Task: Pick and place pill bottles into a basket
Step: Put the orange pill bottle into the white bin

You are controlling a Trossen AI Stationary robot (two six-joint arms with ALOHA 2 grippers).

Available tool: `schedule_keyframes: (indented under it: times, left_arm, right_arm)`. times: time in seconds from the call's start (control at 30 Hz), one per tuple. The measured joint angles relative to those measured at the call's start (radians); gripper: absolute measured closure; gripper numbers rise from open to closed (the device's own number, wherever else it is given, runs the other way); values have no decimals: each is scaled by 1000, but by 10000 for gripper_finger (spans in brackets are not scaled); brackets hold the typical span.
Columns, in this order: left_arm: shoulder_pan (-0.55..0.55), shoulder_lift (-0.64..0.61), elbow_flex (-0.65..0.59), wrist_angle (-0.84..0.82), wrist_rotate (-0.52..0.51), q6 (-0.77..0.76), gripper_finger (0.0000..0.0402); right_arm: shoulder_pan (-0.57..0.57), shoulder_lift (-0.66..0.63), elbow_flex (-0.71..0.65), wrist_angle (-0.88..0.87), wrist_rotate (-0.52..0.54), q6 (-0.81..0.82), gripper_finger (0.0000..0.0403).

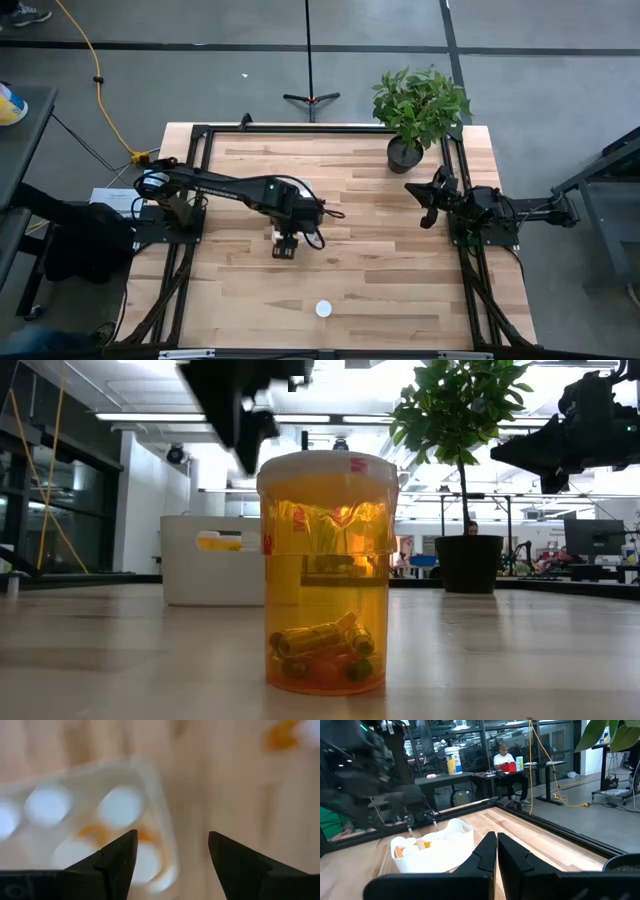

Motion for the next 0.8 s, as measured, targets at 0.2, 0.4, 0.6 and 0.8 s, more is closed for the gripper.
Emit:
schedule_keyframes:
  times: [0.2,0.4,0.6,0.8]
  left_arm:
    - [-101,-1,62,239,113,94,121]
    - [-199,0,61,395,73,309,121]
    - [-244,0,61,561,-37,186,132]
    - [-246,80,59,529,108,217,117]
  right_arm:
    - [0,0,0,1,0,0,396]
    - [0,0,0,1,0,0,396]
    - [0,0,0,2,0,0,396]
    - [0,0,0,0,-2,5,396]
